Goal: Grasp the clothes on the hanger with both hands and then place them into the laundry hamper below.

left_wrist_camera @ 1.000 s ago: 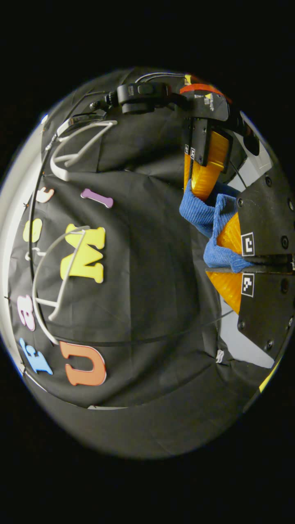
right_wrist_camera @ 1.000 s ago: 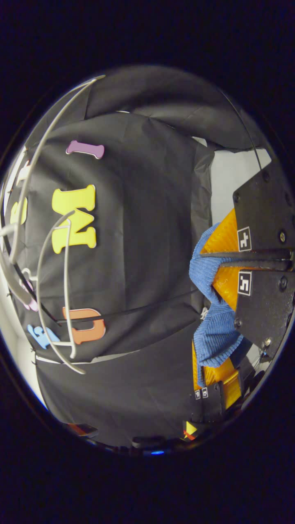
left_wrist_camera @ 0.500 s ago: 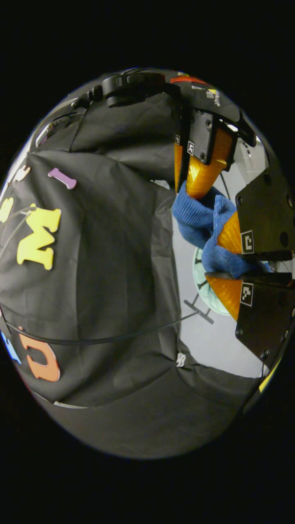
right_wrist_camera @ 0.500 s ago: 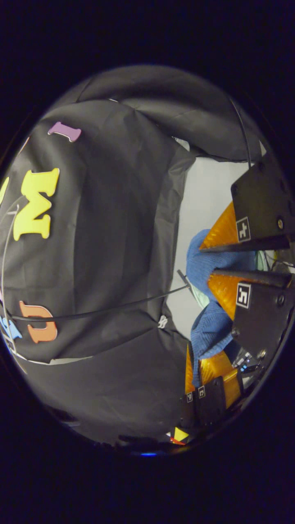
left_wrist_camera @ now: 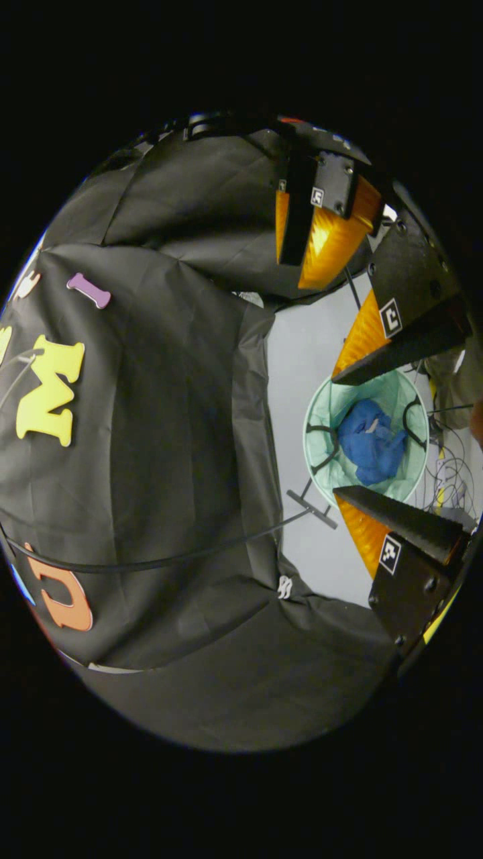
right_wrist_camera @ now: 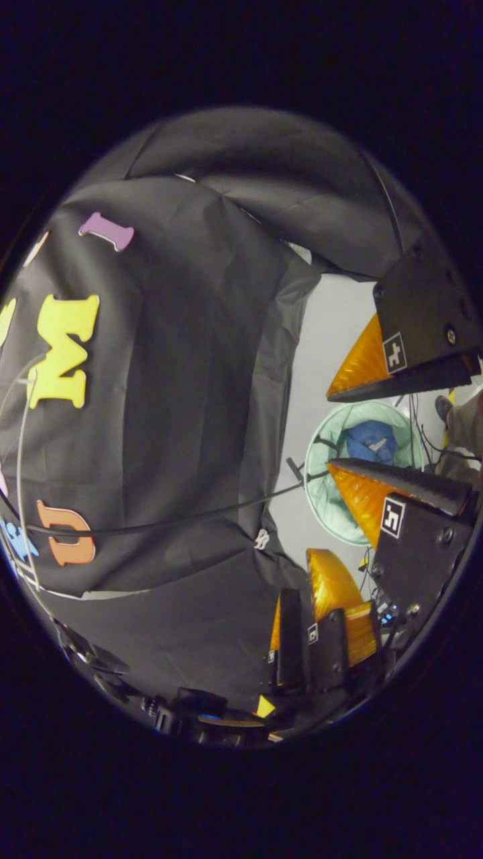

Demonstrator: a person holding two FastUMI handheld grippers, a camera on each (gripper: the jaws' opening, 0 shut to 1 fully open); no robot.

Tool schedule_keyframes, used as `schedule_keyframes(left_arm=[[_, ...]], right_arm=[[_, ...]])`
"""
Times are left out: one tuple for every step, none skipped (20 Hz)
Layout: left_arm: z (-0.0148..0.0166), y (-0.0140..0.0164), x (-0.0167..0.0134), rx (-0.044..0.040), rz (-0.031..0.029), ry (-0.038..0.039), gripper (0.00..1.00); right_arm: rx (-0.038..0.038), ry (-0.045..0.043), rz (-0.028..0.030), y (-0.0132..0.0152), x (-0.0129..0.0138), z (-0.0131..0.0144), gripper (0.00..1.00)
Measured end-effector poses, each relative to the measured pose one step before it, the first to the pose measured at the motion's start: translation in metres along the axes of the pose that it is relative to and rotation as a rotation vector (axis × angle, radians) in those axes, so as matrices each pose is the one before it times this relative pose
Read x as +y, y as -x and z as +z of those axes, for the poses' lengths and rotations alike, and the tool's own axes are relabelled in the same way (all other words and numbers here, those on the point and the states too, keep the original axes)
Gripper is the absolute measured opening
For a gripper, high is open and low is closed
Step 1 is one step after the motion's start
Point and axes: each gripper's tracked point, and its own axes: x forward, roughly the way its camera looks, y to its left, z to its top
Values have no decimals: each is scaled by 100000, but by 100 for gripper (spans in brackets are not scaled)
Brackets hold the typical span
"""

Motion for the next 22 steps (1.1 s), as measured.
schedule_keyframes(left_arm=[[462,482,-174,-1957,1121,-1291,93],[473,662,-201,-2118,566,-809,100],[521,1039,-505,-2146,527,-865,94],[802,995,-360,-2796,643,-719,95],[975,906,-33,-2896,889,-463,95],[942,903,-70,-2710,1115,-117,95],[953,713,-305,-2799,1120,135,95],[1174,615,-260,-3060,1067,-9,95],[1232,824,-135,-3266,1091,55,89],[1326,793,-13,-3622,1288,57,95],[1279,666,-149,-3561,775,-39,100],[1302,862,81,-3719,845,-259,97],[1501,811,-49,-3798,704,-466,100],[1718,756,-192,-4069,770,-424,97],[1254,1586,66,-4568,481,50,97],[1654,1084,-212,-4129,513,379,95],[1404,1003,-301,-3829,83,576,93],[1563,533,-318,-3632,-241,355,93],[1568,121,-378,-3047,-313,-63,93],[1509,360,-246,-3025,175,-585,93],[1445,298,-185,-3103,424,-1045,93],[1486,512,-364,-3016,-22,-1059,93]], right_arm=[[-3005,48,-912,1166,-1113,672,60],[-3031,319,-342,1266,-771,537,53],[-2822,406,-912,958,-709,597,53],[-3586,436,-372,1321,-737,758,60],[-3630,350,-511,1166,-692,895,73],[-3274,130,-512,1019,-644,540,85],[-3615,-434,-343,967,-535,1008,88],[-3524,-328,108,960,-291,870,82],[-3744,-277,46,904,-310,1281,82],[-3436,209,-137,1201,-342,1400,82],[-3863,99,-187,950,-624,1301,82],[-3817,-79,-296,1144,-544,1341,82],[-3851,-479,-158,772,-694,1361,89],[-3698,-837,-408,716,-487,1474,82],[-3450,-774,-123,723,-569,1588,82],[-3408,-1059,-281,901,-422,1354,89],[-3050,-1229,143,713,-382,1626,89],[-2938,-1316,223,525,-168,1135,85],[-2960,-856,-285,558,-606,1217,89],[-3172,-135,-522,607,-517,1046,88],[-3499,-122,-793,393,-511,1587,87],[-3163,-161,-681,526,-597,1815,88]])
